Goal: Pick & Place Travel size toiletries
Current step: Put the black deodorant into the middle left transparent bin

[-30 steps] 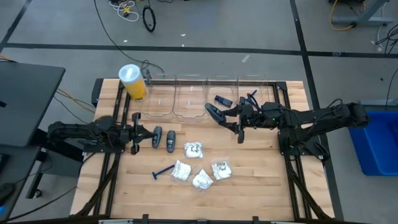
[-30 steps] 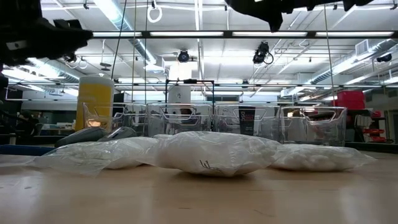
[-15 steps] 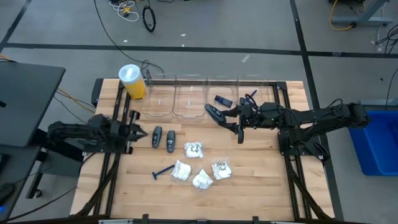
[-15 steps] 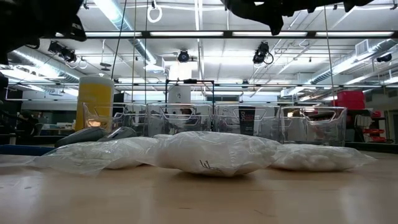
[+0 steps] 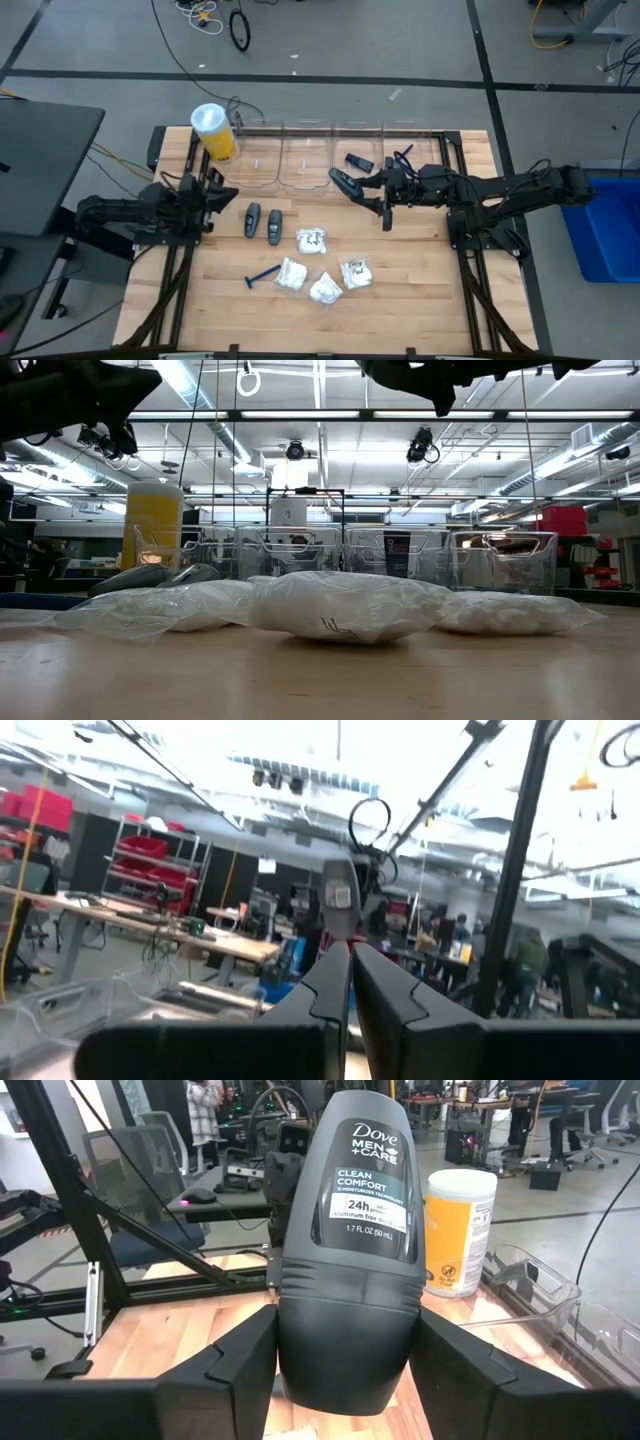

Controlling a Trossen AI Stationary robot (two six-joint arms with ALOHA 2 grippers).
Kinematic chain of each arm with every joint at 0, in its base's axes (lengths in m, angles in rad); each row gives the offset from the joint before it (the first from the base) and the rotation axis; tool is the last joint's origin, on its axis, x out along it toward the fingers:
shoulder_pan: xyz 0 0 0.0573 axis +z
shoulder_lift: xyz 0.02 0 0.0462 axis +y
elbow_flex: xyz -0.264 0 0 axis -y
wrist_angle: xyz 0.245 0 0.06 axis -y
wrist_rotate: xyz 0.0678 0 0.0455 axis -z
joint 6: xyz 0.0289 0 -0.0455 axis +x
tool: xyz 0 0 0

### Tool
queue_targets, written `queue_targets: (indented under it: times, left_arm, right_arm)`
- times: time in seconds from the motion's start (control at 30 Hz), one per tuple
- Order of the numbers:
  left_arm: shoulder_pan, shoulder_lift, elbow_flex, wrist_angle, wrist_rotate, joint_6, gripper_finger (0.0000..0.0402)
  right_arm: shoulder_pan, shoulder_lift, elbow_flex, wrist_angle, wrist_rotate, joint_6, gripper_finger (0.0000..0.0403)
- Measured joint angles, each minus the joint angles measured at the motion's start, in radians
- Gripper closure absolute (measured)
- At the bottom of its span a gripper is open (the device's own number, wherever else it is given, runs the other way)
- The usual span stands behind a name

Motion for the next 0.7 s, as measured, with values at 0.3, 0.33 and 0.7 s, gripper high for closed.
queue_targets:
  times: [0.3,0.33,0.7]
  left_arm:
    - [0.000,0.110,0.041,0.049,-0.025,0.000,0.0378]
    - [0.000,0.137,0.045,0.065,-0.024,0.000,0.0378]
    - [0.000,0.461,0.133,0.256,-0.039,-0.022,0.0378]
  right_arm:
    - [0.000,0.000,0.000,0.000,0.000,0.000,0.0202]
    - [0.000,0.000,0.000,0.000,0.000,0.000,0.0202]
    - [0.000,0.000,0.000,0.000,0.000,0.000,0.0202]
